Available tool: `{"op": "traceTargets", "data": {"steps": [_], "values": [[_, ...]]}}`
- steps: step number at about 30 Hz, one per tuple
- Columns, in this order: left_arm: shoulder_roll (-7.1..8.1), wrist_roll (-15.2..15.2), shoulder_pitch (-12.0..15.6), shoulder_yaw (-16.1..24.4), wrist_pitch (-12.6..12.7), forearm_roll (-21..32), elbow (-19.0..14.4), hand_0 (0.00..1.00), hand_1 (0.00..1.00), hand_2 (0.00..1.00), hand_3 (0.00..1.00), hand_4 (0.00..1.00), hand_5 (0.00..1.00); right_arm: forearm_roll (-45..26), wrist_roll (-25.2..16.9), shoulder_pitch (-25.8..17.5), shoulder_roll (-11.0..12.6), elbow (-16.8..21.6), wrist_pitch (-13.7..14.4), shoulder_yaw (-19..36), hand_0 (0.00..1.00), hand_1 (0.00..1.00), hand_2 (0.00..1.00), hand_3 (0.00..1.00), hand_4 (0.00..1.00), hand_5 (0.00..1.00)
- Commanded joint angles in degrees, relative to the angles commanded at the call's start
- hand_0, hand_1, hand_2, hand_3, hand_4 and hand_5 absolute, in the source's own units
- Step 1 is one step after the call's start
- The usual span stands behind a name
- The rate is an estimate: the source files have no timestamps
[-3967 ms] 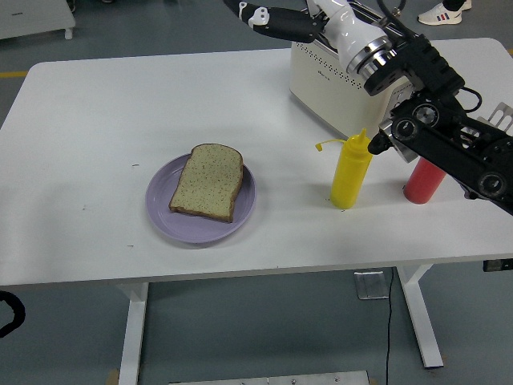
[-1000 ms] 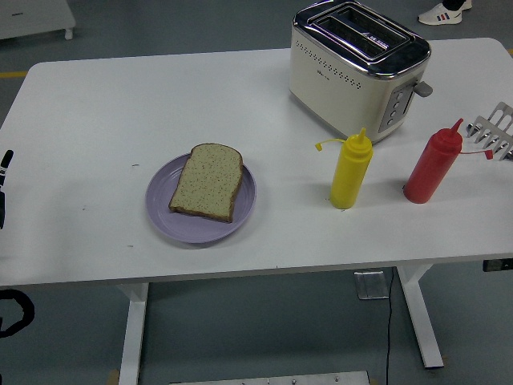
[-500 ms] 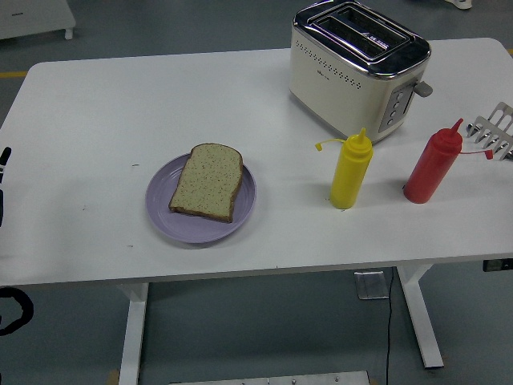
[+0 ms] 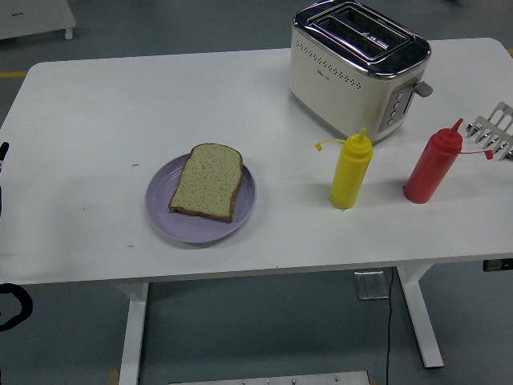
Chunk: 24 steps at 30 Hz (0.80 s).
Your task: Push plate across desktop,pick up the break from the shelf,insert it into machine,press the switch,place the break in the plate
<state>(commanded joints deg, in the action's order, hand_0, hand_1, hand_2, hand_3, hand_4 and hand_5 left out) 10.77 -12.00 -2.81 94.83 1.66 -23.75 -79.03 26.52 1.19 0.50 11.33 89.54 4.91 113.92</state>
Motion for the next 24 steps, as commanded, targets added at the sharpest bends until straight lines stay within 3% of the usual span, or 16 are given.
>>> {"op": "traceTargets", "data": {"steps": [24], "values": [[0.01, 0.0, -1.0, 0.3, 0.1, 0.0, -0.4, 0.809, 0.851, 0.913, 0.835, 0.643, 0.998, 0.2, 1.4, 0.6, -0.3, 0.0, -0.1, 1.2, 0.834, 0.787, 0.794, 0.777, 0.533, 0.583]]}}
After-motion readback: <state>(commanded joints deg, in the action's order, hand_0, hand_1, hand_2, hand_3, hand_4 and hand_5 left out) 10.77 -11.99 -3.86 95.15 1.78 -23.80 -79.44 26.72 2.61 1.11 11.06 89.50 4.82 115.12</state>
